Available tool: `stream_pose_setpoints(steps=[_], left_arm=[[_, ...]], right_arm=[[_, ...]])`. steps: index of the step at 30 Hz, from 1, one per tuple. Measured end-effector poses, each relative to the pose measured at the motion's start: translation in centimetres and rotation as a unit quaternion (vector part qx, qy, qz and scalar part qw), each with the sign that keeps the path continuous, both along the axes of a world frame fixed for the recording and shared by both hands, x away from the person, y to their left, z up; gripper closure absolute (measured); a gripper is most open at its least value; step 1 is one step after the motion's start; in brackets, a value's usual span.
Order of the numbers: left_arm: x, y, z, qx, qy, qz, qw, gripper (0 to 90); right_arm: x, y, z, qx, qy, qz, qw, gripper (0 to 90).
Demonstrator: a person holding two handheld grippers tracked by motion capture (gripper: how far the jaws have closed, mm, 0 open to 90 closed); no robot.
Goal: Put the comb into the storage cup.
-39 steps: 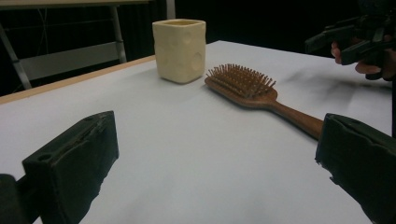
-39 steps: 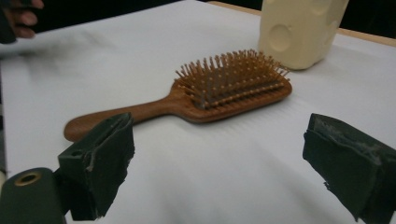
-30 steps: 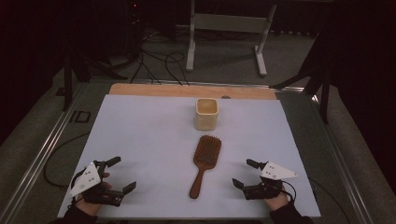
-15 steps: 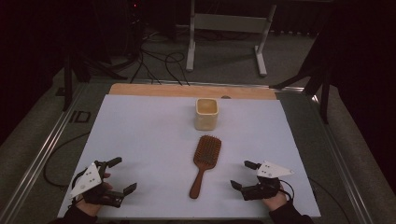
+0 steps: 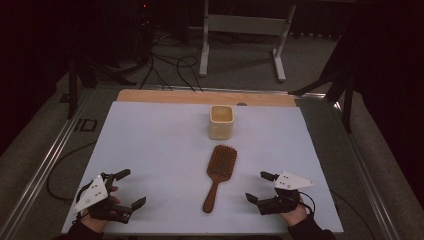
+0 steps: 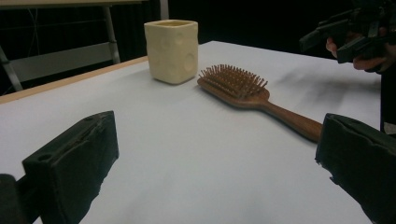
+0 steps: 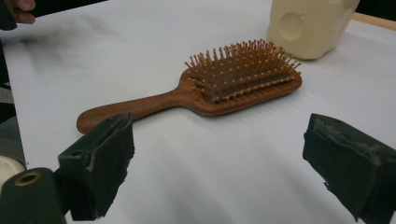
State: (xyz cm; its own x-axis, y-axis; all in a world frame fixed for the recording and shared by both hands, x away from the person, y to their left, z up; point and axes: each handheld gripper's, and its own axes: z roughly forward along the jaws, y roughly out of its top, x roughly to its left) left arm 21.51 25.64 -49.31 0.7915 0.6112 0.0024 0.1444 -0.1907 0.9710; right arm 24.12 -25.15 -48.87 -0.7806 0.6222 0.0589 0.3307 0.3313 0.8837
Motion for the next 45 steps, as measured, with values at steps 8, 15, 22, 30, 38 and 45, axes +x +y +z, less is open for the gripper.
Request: stream_pose_setpoints(steps=[8,15,22,30,38,45], left_arm=[[0.0,0.0,0.0,-0.001,0.0,-0.001,1.0,0.1],[0.0,0.0,0.0,-0.002,0.0,-0.001,1.0,0.1],[0.0,0.0,0.0,-0.002,0.0,-0.001,1.0,0.1],[0.0,0.0,0.0,-0.002,0.0,-0.001,1.0,0.1],[0.0,0.0,0.0,-0.002,0.001,0.0,1.0,0.1],[0.0,0.1,0.1,-0.001,0.0,0.0,1.0,0.1]], right_arm=[[-0.1,-0.1,1.2,-0.002,0.005,-0.019,0.9998,8.9],[-0.2,0.2,3.1,0.001,0.0,-0.014,0.9999,8.9],[0.1,0.2,4.7,-0.014,-0.008,-0.011,0.9998,8.9],[0.6,0.6,5.8,-0.019,-0.012,-0.007,0.9997,8.9],[1.4,2.3,6.6,-0.021,-0.011,0.017,0.9996,8.8],[2.3,4.4,6.6,-0.026,-0.004,0.04,0.9989,8.8]])
